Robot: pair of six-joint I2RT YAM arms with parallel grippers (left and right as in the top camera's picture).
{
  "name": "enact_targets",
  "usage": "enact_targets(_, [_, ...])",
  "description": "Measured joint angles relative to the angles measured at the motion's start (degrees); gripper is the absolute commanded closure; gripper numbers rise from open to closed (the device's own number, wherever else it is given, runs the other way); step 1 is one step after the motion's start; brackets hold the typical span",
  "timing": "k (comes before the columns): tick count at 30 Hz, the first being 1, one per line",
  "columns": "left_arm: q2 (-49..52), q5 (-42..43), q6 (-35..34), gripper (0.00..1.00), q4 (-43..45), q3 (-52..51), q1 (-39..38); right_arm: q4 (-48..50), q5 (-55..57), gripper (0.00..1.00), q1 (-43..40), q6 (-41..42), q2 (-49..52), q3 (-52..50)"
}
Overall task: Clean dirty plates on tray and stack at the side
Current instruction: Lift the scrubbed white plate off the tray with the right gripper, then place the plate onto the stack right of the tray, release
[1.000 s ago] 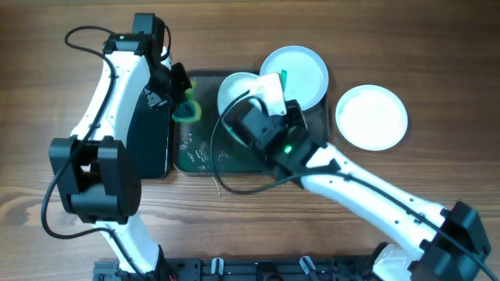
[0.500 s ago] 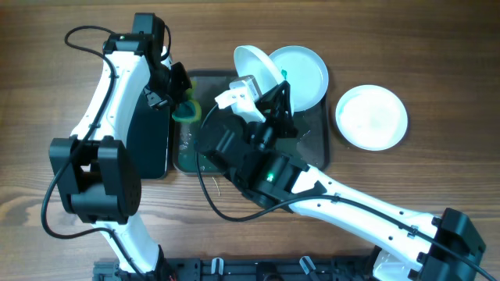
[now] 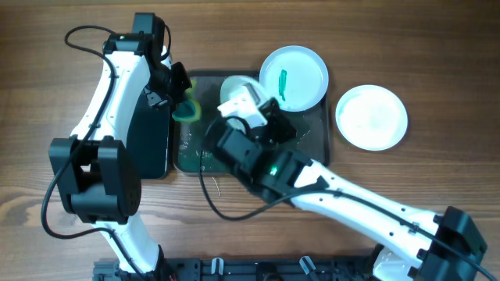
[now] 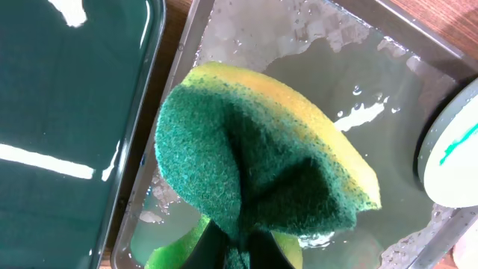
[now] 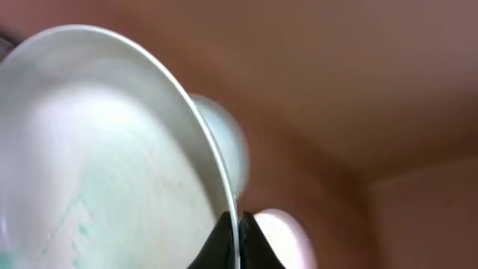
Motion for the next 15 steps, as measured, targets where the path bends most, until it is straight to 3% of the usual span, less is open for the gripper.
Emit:
enact_targets(4, [0.0, 0.0, 0.0, 0.96, 0.0, 0.0, 0.0, -4.9, -20.4, 0.96, -7.9, 12.4, -0.3, -0.1])
enact_targets(10, [0.0, 0.0, 0.0, 0.96, 0.0, 0.0, 0.0, -6.5, -48.7, 0.96, -30.4, 18.6, -9.4, -0.2])
enact_targets(15, [0.0, 0.0, 0.0, 0.96, 0.0, 0.0, 0.0, -13.1, -57.5, 0.96, -50.1, 21.0, -14.8, -0.2])
